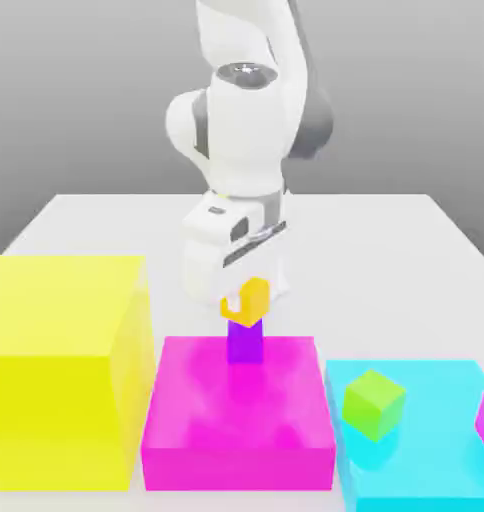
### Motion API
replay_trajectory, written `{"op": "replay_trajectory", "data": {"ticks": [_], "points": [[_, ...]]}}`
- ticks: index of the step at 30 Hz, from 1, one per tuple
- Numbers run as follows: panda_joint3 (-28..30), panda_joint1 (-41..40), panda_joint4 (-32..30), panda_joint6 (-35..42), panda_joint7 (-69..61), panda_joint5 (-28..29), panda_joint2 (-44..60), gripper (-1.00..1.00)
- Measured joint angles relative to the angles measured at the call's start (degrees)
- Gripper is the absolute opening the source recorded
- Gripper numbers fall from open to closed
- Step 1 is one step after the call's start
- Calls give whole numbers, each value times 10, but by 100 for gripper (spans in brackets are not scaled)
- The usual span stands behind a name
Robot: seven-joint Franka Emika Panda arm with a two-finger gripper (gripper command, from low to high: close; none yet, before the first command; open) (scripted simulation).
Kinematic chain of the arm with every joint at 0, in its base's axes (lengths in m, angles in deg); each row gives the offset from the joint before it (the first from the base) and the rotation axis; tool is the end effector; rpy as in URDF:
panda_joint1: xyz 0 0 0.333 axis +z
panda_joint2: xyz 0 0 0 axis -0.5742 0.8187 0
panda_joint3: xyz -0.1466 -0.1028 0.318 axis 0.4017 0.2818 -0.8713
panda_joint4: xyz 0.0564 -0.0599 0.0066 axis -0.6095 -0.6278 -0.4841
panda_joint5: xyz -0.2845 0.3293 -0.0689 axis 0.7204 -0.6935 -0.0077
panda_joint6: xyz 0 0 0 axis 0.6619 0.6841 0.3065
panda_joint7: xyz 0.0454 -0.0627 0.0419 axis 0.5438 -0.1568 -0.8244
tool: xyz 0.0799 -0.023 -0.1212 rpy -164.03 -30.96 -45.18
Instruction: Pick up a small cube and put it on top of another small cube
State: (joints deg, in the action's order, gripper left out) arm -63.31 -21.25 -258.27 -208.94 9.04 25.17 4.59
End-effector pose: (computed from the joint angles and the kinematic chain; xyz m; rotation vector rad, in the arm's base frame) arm 0.3008 0.0044 0.2181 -3.1303 -0.2556 0.0022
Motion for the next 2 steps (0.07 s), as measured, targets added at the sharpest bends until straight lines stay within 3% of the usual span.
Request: {"op": "replay_trajectory", "data": {"ticks": [2], "points": [[0, 0, 0, 0, 0, 0, 0, 100]]}}
